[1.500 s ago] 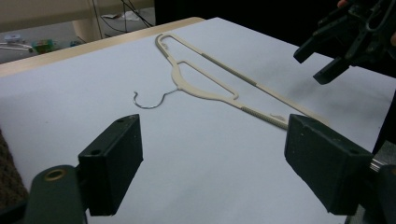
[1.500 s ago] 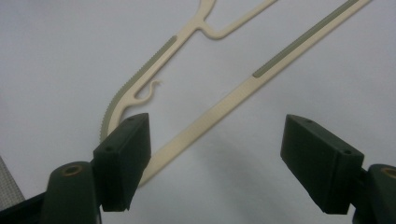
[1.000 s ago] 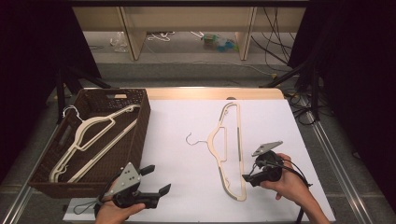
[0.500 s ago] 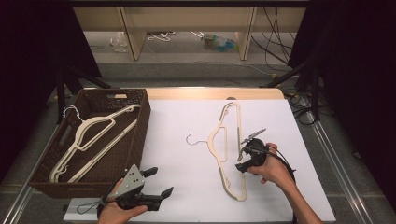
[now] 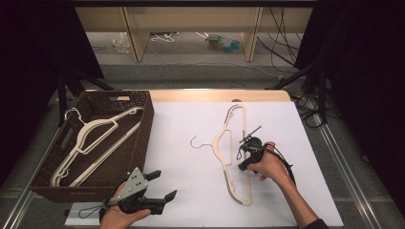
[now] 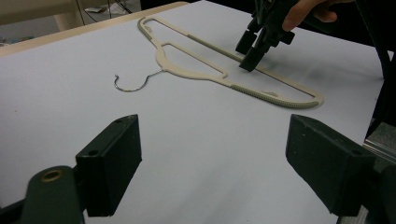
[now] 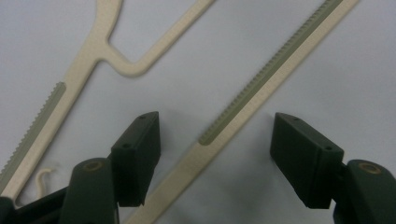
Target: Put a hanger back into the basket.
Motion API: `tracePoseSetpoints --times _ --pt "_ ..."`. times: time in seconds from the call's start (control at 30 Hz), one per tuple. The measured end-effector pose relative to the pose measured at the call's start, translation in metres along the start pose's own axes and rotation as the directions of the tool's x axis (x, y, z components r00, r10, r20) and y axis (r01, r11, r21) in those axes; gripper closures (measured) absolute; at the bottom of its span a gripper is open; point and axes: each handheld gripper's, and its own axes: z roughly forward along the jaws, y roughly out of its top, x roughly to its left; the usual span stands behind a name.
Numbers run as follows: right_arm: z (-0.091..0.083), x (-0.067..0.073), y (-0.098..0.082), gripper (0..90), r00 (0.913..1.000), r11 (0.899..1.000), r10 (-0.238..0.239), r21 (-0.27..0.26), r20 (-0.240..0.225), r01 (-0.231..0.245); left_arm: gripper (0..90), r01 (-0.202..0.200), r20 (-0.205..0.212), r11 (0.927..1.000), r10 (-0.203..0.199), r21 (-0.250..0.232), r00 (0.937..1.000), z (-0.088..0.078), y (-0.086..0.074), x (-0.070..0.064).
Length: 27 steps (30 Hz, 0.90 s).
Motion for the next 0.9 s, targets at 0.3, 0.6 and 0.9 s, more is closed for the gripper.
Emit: tracePoseSetpoints --times 0.3,0.6,0.9 --pt "0.0 -0.0007 0.0031 38.4 0.9999 1.0 -0.01 0.027 -0.008 0.01 18.6 0.004 -0.004 1.0 -0.004 0.003 1.0 -0.0006 -0.0002 0.0004" --pt "0.0001 -0.0023 0.0064 42.3 1.0 0.998 -0.006 0.065 -0.002 0.006 19.5 -0.004 -0.001 1.0 0.004 0.002 1.0 -0.0015 -0.0004 0.0005" --pt "0.0007 0.0014 0.0095 42.7 0.9982 0.994 0.059 0.094 0.007 -0.059 20.3 -0.005 0.003 1.0 0.005 0.001 1.0 -0.0014 0.0 0.0001"
